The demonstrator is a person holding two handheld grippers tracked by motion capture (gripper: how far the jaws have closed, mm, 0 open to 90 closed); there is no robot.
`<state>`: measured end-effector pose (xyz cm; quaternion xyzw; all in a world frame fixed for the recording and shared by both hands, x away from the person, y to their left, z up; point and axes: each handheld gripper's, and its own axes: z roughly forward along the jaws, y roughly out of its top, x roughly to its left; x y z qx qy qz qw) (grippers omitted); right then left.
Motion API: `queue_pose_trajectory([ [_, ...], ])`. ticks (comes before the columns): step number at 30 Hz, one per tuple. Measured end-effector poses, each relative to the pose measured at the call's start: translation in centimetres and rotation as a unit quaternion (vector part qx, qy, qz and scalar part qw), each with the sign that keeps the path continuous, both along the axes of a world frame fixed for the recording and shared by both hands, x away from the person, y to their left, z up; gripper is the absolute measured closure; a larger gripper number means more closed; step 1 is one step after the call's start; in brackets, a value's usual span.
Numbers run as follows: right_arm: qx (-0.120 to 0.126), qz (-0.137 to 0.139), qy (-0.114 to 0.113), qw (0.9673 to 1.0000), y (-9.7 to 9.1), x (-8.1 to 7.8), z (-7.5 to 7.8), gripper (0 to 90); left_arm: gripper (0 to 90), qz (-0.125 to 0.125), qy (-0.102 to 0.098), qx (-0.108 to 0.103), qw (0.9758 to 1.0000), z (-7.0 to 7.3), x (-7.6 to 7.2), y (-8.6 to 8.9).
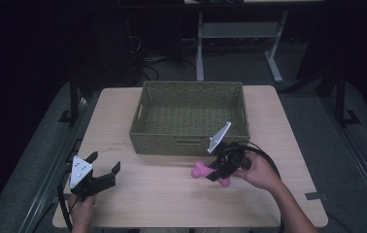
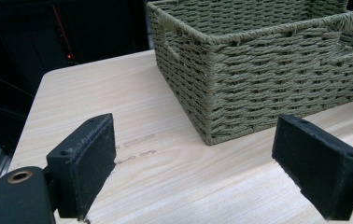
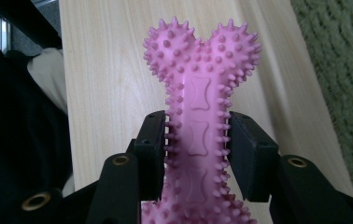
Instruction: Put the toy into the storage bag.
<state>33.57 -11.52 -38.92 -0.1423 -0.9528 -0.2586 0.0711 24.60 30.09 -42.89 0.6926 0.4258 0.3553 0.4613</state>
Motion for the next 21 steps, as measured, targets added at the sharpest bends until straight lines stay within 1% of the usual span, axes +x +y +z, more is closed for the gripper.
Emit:
queue_pose_trajectory([
  [13,0.013,0.005,0.002,0.9999,0.2,1.2,1.8,57.8,13.0,0.002,-0.001,-0.003,1.0000,0.0,0.0,0.1],
  [21,0.012,0.007,-0.006,0.9999,0.6,2.0,3.5,57.8,13.0,0.001,-0.001,-0.002,1.0000,0.0,0.0,0.1],
])
